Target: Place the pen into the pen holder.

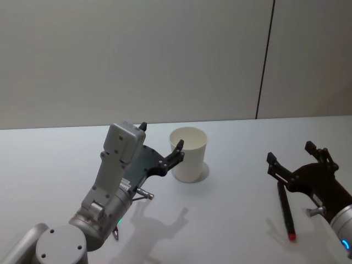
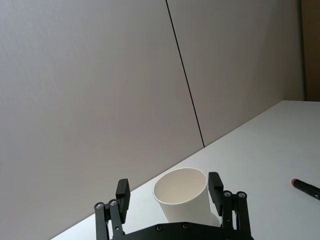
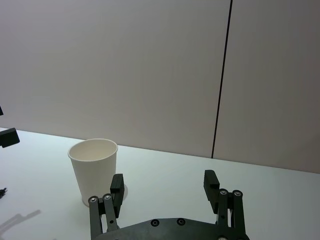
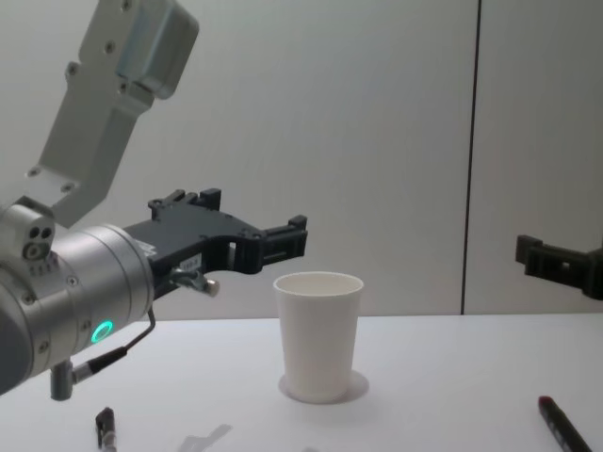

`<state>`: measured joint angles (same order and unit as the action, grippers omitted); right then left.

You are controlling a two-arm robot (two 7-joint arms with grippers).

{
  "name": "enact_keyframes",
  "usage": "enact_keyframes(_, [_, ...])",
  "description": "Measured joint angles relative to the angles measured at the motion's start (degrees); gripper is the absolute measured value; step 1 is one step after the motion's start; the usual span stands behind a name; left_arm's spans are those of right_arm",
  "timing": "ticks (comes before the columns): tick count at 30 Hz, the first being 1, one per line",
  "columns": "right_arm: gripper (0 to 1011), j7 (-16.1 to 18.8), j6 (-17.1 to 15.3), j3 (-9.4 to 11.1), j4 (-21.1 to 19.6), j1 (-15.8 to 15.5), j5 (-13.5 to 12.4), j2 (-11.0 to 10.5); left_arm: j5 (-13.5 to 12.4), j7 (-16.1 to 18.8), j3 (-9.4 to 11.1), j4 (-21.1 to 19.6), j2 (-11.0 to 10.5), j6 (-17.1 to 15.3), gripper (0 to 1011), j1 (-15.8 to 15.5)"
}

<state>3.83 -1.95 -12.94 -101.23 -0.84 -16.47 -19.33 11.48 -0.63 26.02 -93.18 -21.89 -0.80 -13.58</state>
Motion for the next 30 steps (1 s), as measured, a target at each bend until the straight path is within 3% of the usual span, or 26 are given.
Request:
enact_keyframes(7, [1001,0.0,-0.6,-0.1,0.0,0.2,0.0,0.3,0.0,0.0,0.0,0.0,0.0,0.0,1000,0.0])
enact_keyframes(16, [1001,-1.5,-6.3,-0.7,-0.1,1.8,-0.2,2.2,0.0,0.0,0.0,0.0,0.0,0.0,1000,0.0])
enact_keyframes(30, [1001,-7.5,-21.0,-1.3,1.0,7.0,-2.2,7.4,0.0,0.0,0.0,0.0,0.0,0.0,1000,0.0])
